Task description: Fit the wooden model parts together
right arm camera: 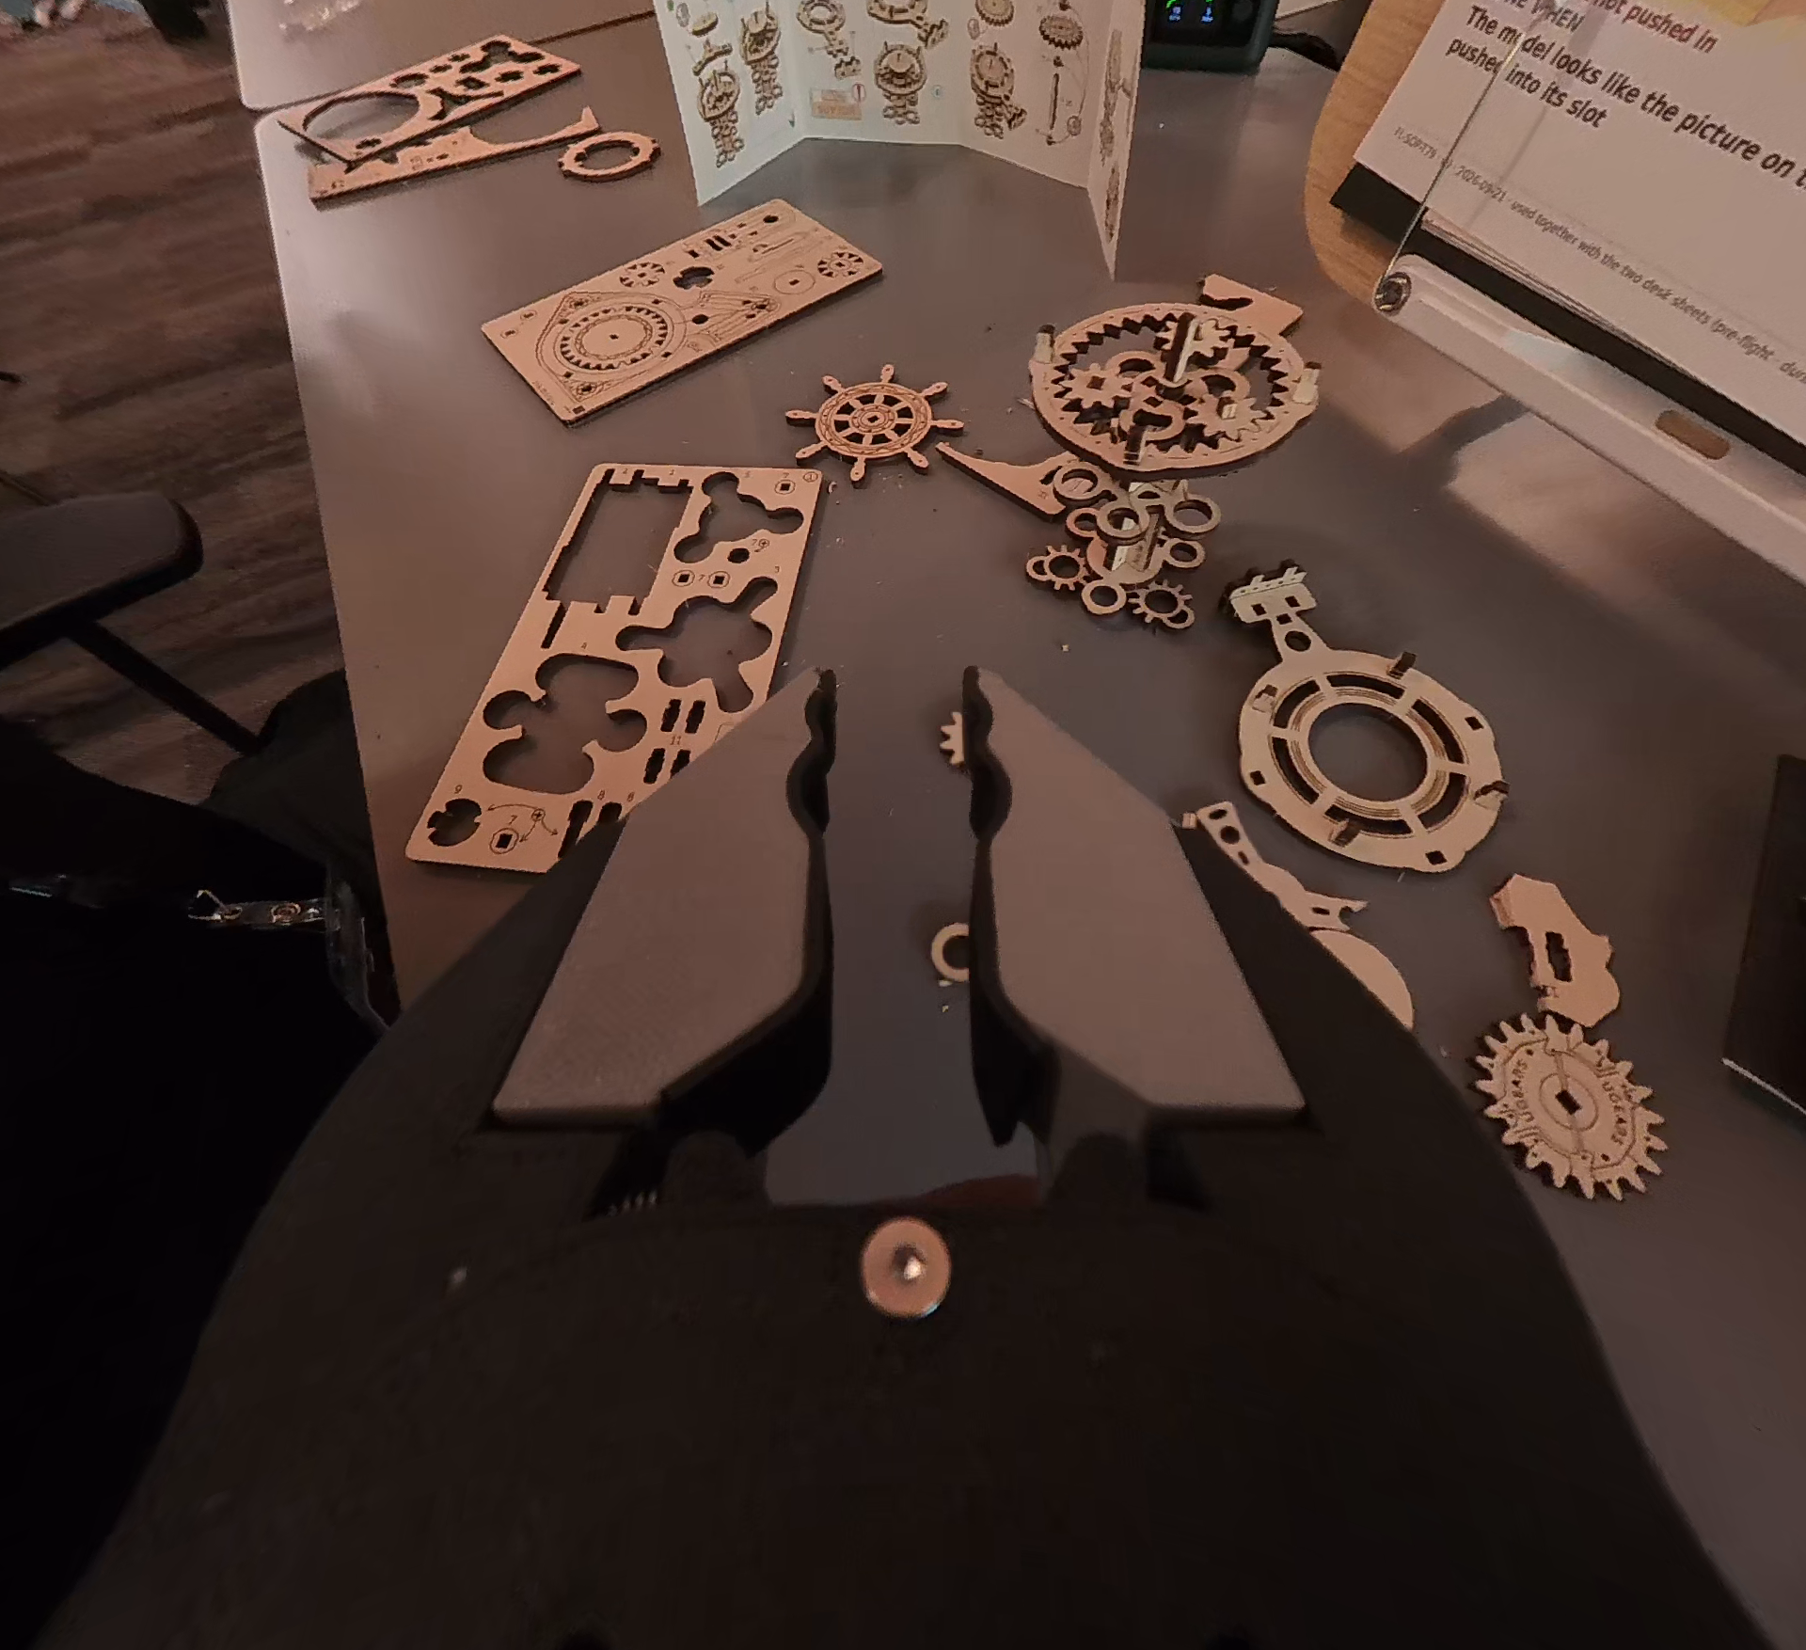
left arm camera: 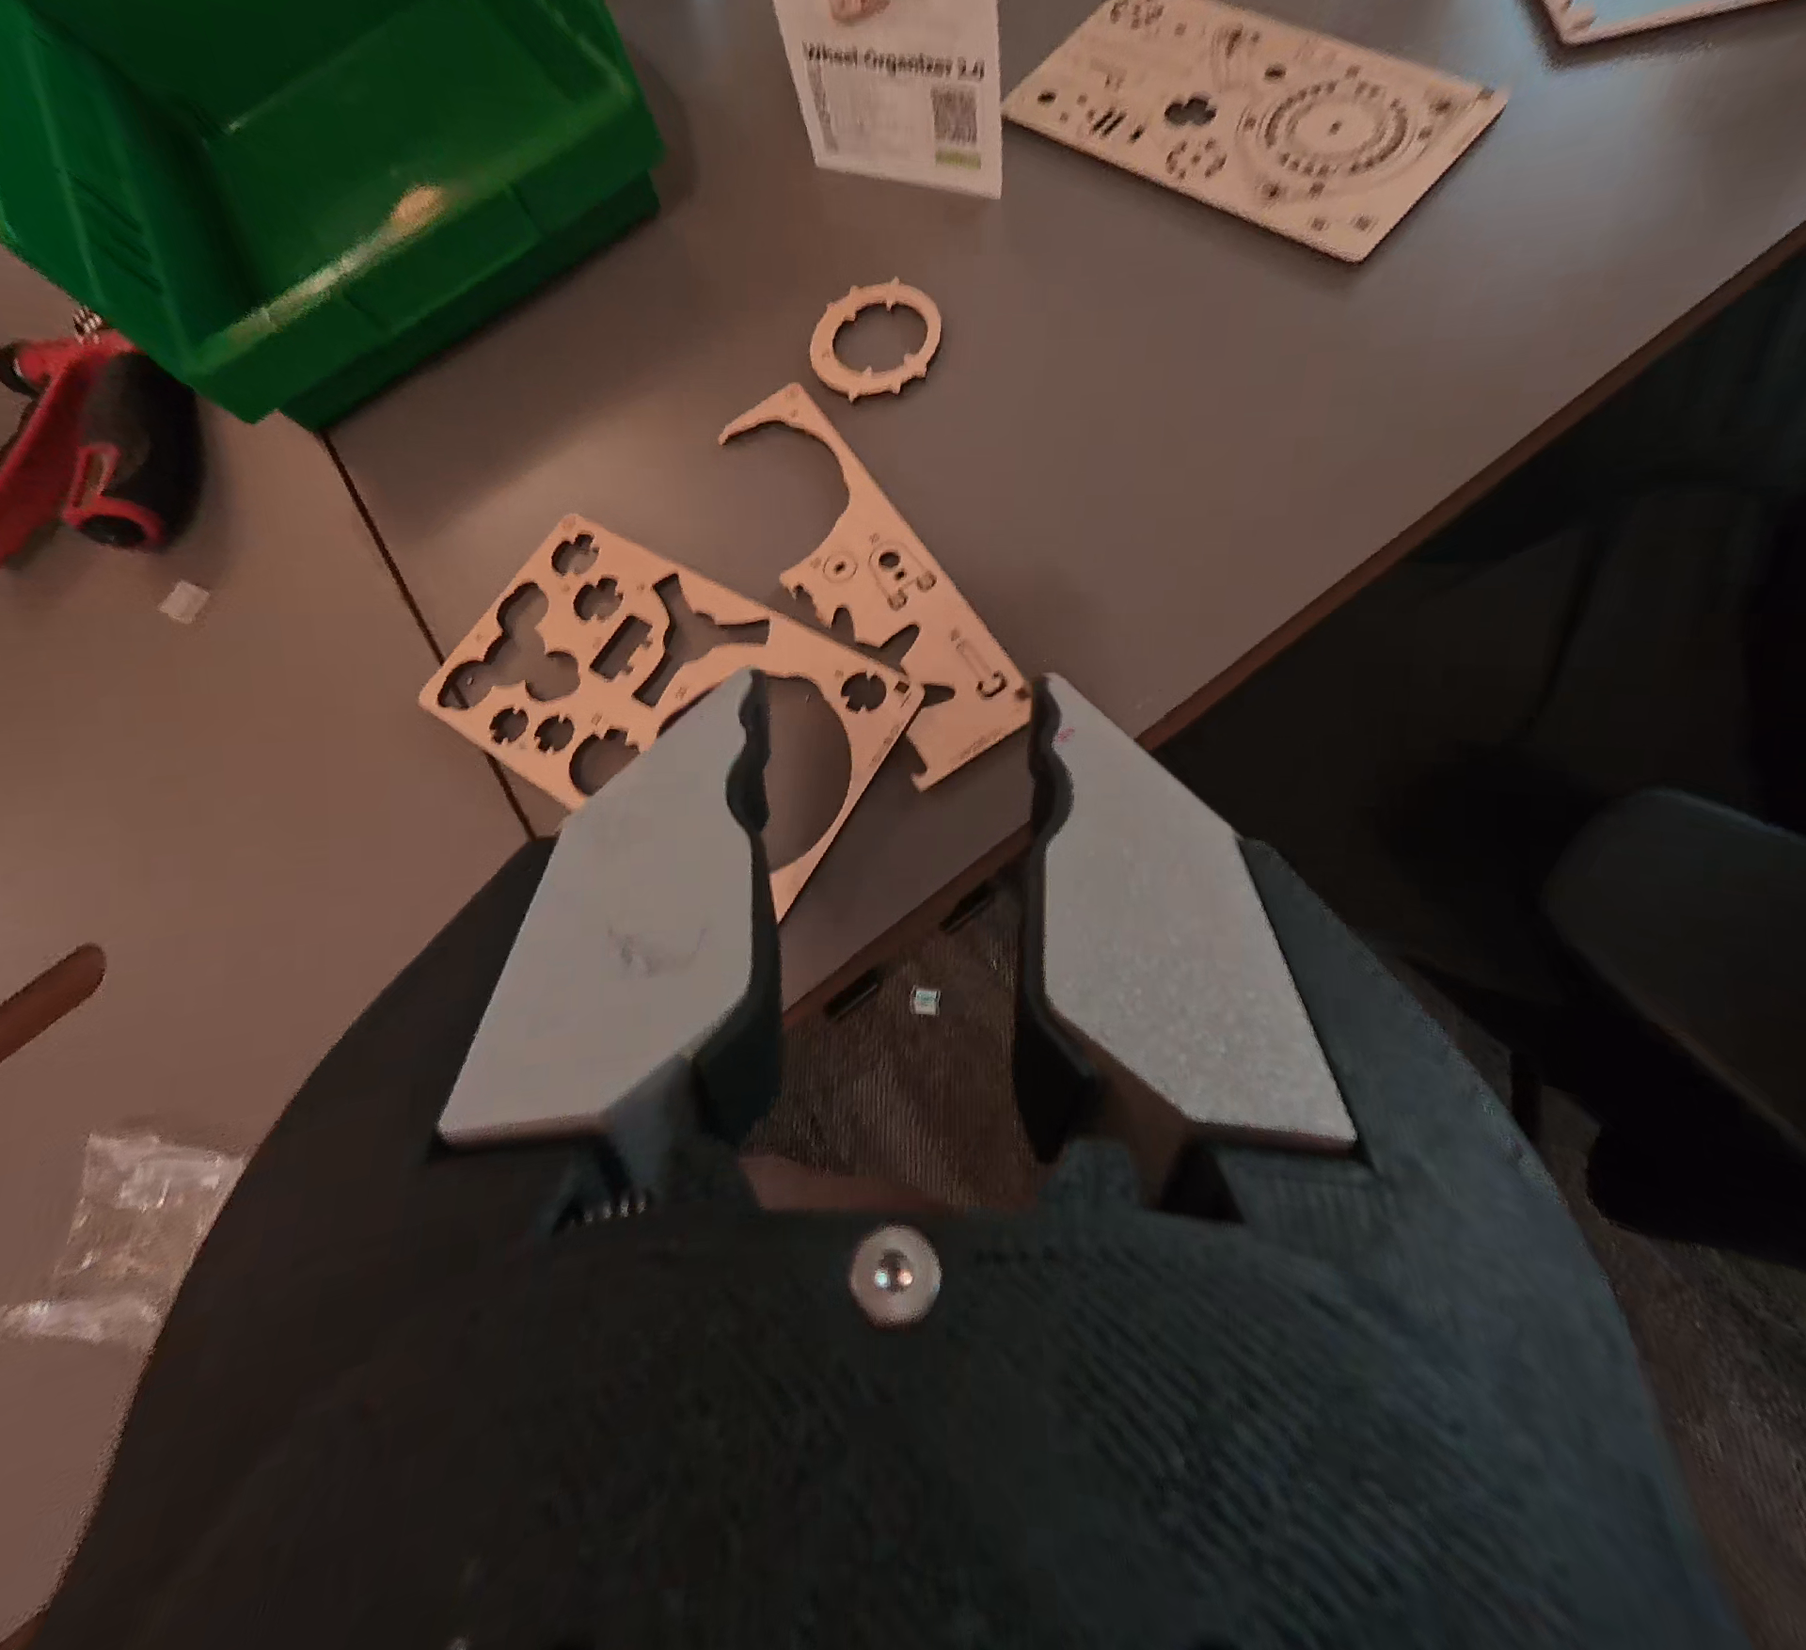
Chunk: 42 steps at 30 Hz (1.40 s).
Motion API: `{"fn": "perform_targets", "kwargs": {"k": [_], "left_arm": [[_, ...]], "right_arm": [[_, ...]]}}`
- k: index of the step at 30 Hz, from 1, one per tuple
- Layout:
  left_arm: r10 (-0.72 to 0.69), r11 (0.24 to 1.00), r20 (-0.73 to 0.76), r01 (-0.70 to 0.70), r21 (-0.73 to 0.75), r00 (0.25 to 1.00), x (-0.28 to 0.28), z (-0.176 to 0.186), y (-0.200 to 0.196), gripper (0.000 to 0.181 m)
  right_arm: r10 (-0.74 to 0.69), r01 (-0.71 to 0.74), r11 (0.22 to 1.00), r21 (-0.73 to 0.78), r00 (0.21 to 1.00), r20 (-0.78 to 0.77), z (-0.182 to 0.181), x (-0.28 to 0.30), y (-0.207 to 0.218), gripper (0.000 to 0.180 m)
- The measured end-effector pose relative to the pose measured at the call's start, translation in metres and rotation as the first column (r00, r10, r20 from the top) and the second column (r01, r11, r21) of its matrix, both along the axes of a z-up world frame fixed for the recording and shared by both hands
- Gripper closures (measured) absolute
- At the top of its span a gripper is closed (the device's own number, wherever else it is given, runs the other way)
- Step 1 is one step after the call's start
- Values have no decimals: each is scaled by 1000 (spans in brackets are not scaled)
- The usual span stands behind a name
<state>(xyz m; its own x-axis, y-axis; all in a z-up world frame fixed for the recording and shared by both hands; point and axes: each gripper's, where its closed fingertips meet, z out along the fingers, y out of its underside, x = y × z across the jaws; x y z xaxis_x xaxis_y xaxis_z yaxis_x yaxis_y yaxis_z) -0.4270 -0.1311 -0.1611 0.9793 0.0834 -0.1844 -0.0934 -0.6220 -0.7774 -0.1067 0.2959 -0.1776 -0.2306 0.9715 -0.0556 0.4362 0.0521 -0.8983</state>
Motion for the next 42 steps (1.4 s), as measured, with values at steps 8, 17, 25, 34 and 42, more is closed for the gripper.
{"fn": "perform_targets", "kwargs": {"k": [8, 17, 25, 34, 42], "left_arm": [[-110, 992, -24, 111, 61, 994, 33, 20, 56, 124], [-124, 897, 82, 77, 435, 989, 51, 106, 194, 119], [-444, 866, 79, 404, 294, 893, 153, 67, 333, 122], [-577, 816, 123, 560, 145, 808, 192, 4, 389, 124], [-543, 837, 115, 527, 144, 831, 175, -11, 426, 125]], "right_arm": [[-39, 38, 999, -35, 999, -35, 3, 3, 13, 148], [9, -7, 1000, 26, 996, -86, 39, -19, 19, 126], [76, -86, 992, 92, 991, 114, 0, -12, 33, 151], [134, -179, 975, 132, 946, 296, -55, -17, 18, 151], [172, -246, 954, 171, 917, 361, -70, -32, 15, 158]]}}
